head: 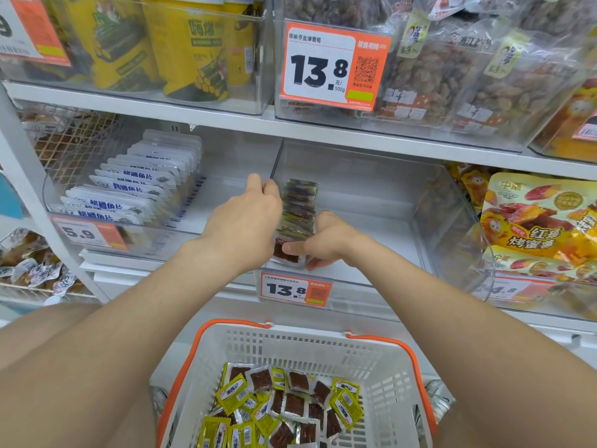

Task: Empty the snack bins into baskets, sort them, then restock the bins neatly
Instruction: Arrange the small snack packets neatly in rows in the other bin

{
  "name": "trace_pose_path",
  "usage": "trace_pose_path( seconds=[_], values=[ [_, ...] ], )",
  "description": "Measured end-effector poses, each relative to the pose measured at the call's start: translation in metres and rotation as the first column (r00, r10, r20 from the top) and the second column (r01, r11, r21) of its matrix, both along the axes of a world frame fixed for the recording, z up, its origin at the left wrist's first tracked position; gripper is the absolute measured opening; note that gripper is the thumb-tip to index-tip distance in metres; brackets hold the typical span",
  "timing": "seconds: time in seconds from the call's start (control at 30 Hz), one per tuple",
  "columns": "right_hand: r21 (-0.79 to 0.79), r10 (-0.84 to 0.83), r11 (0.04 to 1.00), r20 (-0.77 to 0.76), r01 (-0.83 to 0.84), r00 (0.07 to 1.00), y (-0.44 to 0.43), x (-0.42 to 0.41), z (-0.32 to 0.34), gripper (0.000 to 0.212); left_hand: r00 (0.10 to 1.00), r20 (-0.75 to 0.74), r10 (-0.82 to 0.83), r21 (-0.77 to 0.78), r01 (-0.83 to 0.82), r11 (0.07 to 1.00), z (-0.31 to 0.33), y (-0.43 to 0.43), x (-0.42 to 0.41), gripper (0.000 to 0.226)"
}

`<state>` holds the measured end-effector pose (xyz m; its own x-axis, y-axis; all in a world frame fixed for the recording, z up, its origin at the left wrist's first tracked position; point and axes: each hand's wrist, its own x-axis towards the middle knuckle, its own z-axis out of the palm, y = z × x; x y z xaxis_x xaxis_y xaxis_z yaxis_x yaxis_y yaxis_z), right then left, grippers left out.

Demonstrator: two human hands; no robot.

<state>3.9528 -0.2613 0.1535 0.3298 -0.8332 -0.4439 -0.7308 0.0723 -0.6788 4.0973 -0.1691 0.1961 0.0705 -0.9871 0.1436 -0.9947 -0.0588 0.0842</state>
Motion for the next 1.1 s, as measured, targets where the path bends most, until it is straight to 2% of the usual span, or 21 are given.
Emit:
trace_pose_path(
  seconds=[0.17,0.3,0.47,0.57,0.63,0.67,0.73,0.8,0.87,0.93,1.0,1.03,1.1],
  values=[
    [-0.045,-0.049,0.998,0.015,0.05,0.999,0.012,0.0,0.007,0.036,1.0,0.016,-0.013,-0.001,0.013,1.0,0.0,0.0,0.003,0.044],
    [-0.104,-0.028,0.994,0.012,0.029,1.0,0.029,-0.002,0.017,0.035,1.0,0.013,-0.021,-0.021,0.021,1.0,-0.001,0.004,0.003,0.044],
    [-0.178,0.029,0.984,-0.018,-0.032,0.999,0.05,-0.006,0.03,0.038,0.987,0.088,-0.132,-0.196,0.147,0.97,-0.006,0.011,0.005,0.04],
    [-0.204,0.063,0.977,-0.023,-0.066,0.998,0.06,-0.014,0.035,0.028,0.973,-0.018,-0.229,-0.285,0.214,0.934,-0.002,0.022,0.008,0.024],
    [-0.224,0.062,0.971,-0.094,-0.082,0.994,0.065,-0.019,0.034,0.039,0.961,-0.091,-0.262,-0.352,0.215,0.911,0.0,0.037,0.009,0.011],
    [-0.277,0.042,0.958,-0.128,-0.077,0.991,0.066,-0.022,0.031,0.038,0.956,-0.123,-0.268,-0.372,0.206,0.905,0.001,0.047,0.009,0.007],
    [-0.469,-0.021,0.882,-0.126,-0.041,0.992,0.071,-0.029,0.026,0.028,0.943,-0.183,-0.278,-0.368,0.197,0.909,0.001,0.068,0.008,0.016],
    [-0.667,-0.006,0.745,0.009,0.011,1.0,0.09,-0.04,0.029,0.02,0.922,-0.225,-0.316,-0.252,0.258,0.933,-0.007,0.085,0.009,0.027],
    [-0.718,0.119,0.696,0.114,-0.001,0.986,0.124,-0.052,0.036,0.016,0.912,-0.228,-0.341,0.04,0.358,0.933,-0.028,0.096,0.009,0.029],
    [-0.623,0.246,0.768,0.075,-0.147,0.967,0.162,-0.06,0.028,0.016,0.907,-0.198,-0.372,0.372,0.421,0.827,-0.058,0.1,0.003,0.022],
    [-0.449,0.344,0.824,-0.087,-0.345,0.935,0.187,-0.064,-0.002,0.02,0.906,-0.178,-0.385,0.609,0.409,0.68,-0.097,0.098,-0.003,0.015],
    [-0.375,0.384,0.824,-0.178,-0.424,0.906,0.192,-0.065,-0.023,0.023,0.911,-0.186,-0.367,0.673,0.39,0.628,-0.119,0.095,-0.004,0.018],
    [-0.229,0.408,0.846,-0.305,-0.482,0.861,0.191,-0.069,-0.07,0.029,0.936,-0.21,-0.284,0.725,0.344,0.597,-0.164,0.087,0.001,0.023]
  ],
)
